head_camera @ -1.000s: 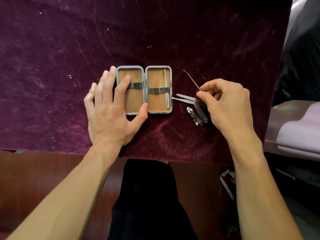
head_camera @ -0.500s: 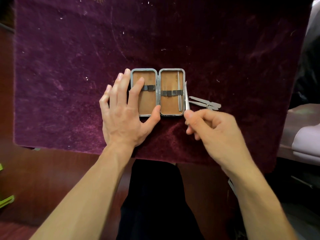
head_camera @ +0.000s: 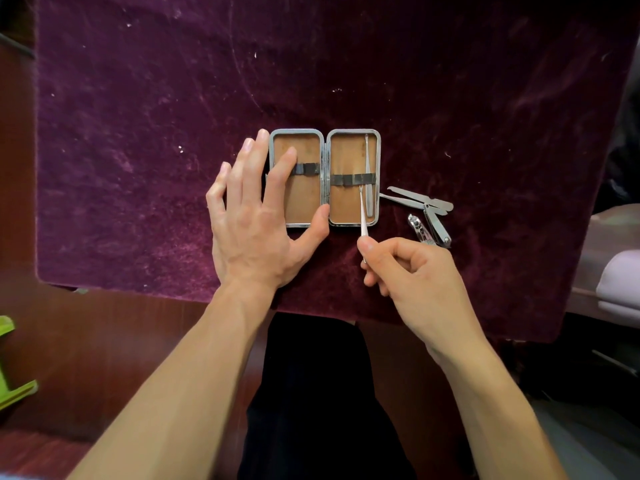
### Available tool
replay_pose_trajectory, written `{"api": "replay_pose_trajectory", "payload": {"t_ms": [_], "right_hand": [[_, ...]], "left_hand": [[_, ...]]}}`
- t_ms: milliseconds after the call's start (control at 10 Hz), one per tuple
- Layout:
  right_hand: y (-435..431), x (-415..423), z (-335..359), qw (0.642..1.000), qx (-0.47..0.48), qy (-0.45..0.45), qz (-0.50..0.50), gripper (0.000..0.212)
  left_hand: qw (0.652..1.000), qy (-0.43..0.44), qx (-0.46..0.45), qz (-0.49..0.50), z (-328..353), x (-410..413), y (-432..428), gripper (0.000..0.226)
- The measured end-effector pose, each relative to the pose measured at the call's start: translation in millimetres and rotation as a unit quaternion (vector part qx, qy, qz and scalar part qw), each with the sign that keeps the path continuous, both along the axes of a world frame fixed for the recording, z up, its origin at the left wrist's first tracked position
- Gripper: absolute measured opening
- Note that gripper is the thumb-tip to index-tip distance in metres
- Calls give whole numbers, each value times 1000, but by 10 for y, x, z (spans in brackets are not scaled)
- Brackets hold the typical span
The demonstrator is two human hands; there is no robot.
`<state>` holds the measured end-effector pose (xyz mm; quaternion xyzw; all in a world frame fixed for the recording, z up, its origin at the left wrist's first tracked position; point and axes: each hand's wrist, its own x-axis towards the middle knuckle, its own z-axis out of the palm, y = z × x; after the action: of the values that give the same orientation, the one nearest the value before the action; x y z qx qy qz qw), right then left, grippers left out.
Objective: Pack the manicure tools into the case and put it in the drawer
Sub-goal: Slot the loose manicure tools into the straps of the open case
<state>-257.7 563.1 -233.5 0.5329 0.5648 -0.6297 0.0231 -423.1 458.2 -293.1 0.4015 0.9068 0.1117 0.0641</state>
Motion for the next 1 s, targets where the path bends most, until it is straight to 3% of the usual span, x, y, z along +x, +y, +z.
{"api": "replay_pose_trajectory", "payload": {"t_ms": [200, 1000], "right_hand": [[-17, -18, -36, 1000, -19, -6, 3, 35], [3, -156, -99, 995, 74, -60, -26, 40]], "left_hand": [[1000, 0, 2, 2, 4, 4, -1, 73], [1000, -2, 2, 2, 23, 8, 7, 74]]}}
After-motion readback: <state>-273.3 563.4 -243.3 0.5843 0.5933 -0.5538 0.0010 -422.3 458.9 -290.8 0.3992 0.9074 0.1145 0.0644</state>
